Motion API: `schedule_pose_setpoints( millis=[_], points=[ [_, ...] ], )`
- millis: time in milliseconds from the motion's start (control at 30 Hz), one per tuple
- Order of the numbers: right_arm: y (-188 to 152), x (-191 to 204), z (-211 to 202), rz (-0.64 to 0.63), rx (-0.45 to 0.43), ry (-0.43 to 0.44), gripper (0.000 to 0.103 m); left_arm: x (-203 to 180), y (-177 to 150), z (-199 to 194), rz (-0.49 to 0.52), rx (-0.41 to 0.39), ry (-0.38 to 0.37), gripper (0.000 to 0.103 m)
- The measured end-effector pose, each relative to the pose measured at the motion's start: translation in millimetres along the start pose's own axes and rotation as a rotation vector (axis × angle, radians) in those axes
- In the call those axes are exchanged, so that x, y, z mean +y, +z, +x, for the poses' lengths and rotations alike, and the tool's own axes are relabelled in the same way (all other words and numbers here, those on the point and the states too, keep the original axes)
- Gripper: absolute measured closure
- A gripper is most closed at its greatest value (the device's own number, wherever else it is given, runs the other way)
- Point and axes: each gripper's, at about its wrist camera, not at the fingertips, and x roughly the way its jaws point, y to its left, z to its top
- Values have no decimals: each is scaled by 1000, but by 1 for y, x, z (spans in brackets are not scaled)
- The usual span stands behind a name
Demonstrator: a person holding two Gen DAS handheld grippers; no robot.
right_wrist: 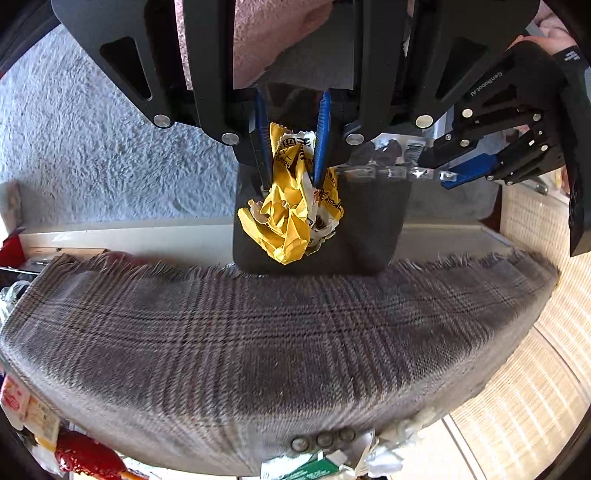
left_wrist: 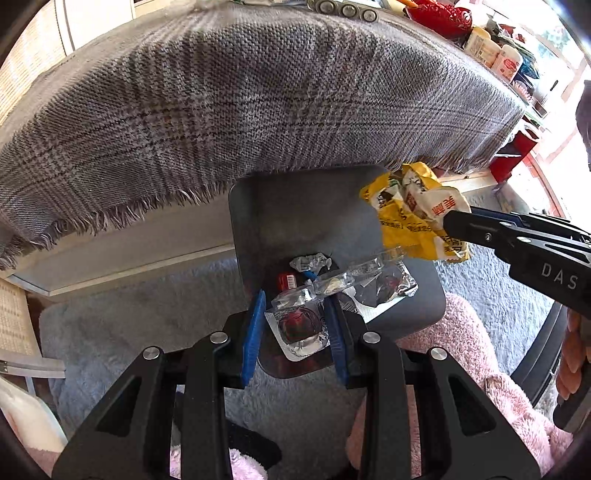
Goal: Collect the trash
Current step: 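Carry both items down into the dark bin and open both tools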
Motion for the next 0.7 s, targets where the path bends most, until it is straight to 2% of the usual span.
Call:
schedule_pose_setpoints(
  millis=[300,367,400,433,467,600,667,700],
  points=[
    [5,1,9,7,15,10,74,9,3,8,-30,16,-14,71],
    [6,-2,10,17,13,16,72,9,3,7,-33,15,-16,61],
    [7,-2,10,24,11,19,69,9,4,5,-33,8,-11,50],
    [7,-3,10,30,7,18,57,9,4,4,-32,2,-6,44],
    [9,-3,8,36,0,16,47,8,5,2,-30,-4,-3,44],
    [10,-6,1,53,-24,2,35,8,8,-6,-33,-18,0,33],
    [11,-8,-4,63,-42,-12,19,8,9,-12,-33,-26,3,27],
    [11,-9,-6,66,-49,-17,16,7,10,-15,-32,-33,5,24]
  ],
)
